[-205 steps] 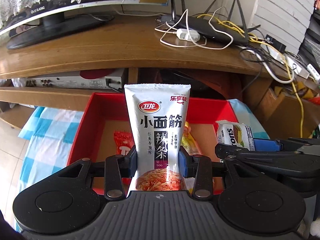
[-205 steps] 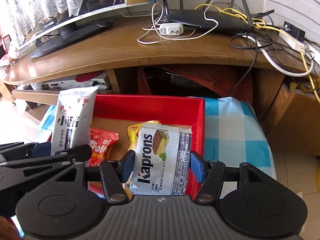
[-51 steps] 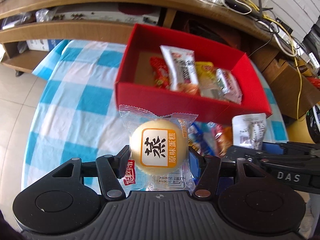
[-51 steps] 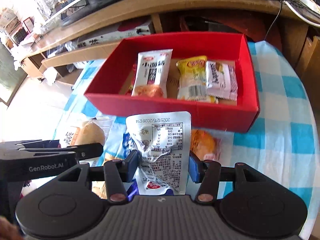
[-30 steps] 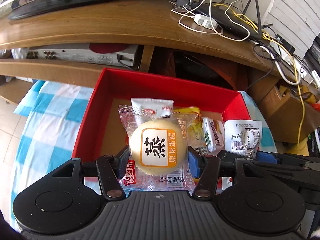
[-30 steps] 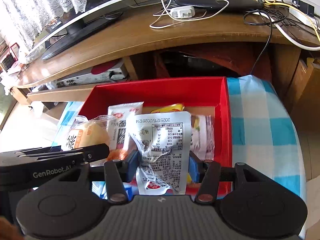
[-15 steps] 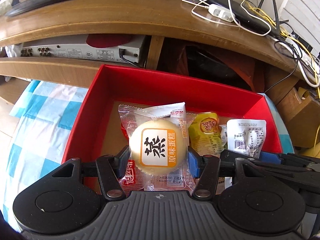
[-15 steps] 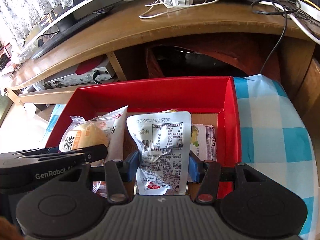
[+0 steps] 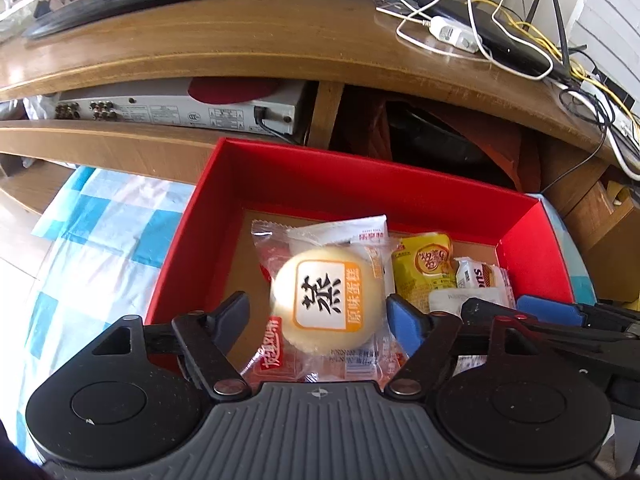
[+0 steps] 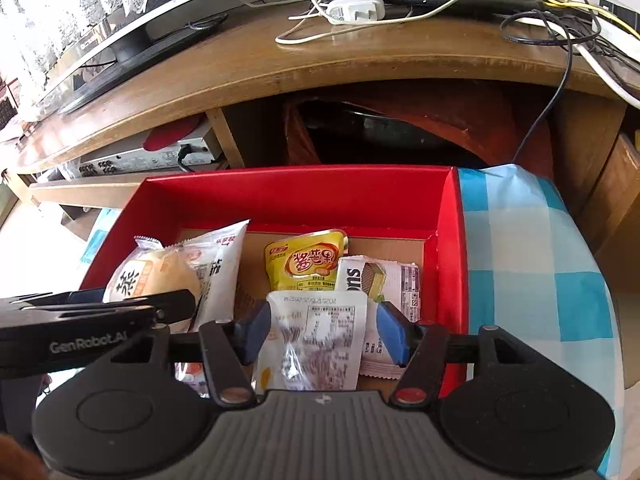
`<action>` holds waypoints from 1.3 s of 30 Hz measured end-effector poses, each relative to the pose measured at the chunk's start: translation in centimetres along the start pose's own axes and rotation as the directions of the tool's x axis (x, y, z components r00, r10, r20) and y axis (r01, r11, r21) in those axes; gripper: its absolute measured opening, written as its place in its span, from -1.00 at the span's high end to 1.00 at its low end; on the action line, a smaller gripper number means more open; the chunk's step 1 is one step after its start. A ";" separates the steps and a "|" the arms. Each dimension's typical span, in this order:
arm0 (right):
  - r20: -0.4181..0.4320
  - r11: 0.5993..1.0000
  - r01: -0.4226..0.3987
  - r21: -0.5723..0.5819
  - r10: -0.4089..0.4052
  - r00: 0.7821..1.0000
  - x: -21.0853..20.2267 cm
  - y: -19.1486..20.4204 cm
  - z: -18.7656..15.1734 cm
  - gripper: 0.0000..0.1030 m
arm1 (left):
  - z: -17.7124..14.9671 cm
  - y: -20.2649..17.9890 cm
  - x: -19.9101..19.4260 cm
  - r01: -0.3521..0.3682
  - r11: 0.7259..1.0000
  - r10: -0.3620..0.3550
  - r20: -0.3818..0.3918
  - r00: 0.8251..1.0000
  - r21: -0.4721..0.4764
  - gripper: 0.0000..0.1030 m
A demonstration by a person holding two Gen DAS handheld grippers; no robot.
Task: Organize snacks
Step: 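Open both tools to release the snacks and pull back toward the table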
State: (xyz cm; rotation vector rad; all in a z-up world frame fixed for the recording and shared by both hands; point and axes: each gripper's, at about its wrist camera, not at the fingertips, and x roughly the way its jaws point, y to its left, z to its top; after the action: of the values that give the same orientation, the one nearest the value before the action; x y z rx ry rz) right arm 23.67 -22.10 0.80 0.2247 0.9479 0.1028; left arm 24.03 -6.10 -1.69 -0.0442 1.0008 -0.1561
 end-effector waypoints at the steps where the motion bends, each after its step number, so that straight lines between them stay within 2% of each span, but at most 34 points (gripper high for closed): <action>1: 0.004 1.000 0.003 0.002 -0.003 1.000 -0.1 0.0 0.0 -0.53 | 0.0 0.0 -0.2 0.004 1.000 -0.004 0.004 1.000 0.001 -0.61; 3: 0.007 1.000 0.004 0.003 -0.004 1.000 -0.3 0.0 0.0 -0.53 | 0.1 -0.1 -0.6 0.007 1.000 -0.007 0.016 1.000 0.005 -0.67; 12: 0.044 1.000 0.000 -0.006 0.001 0.999 -2.9 0.8 -0.3 -0.55 | -0.1 -0.2 -2.9 0.011 1.000 -0.011 0.044 0.999 -0.001 -0.70; 20: 0.030 0.998 -0.005 -0.058 0.007 1.000 -4.9 2.5 -2.2 -0.56 | -2.2 1.2 -5.5 0.013 1.000 -0.013 0.038 0.999 0.000 -0.71; 30: -0.041 0.992 -0.034 -0.123 0.029 0.999 -7.1 4.3 -6.5 -0.56 | -7.3 3.0 -8.0 0.015 1.000 -0.014 -0.052 0.999 0.000 -0.72; 33: -0.076 0.988 -0.053 -0.144 0.043 0.996 -7.7 4.6 -8.0 -0.57 | -8.8 3.2 -8.0 0.027 1.000 -0.026 -0.097 0.995 0.005 -0.73; 39: -0.149 0.981 -0.083 -0.176 0.057 0.987 -8.1 5.1 -10.8 -0.59 | -11.8 2.8 -6.6 -0.004 0.999 0.014 -0.183 0.983 0.053 -0.73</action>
State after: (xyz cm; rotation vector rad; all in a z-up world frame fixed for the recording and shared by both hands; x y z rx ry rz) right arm 10.25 -17.03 2.36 0.0828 1.0675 0.2727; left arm 10.95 -1.91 -2.82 0.0233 1.1798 -0.1802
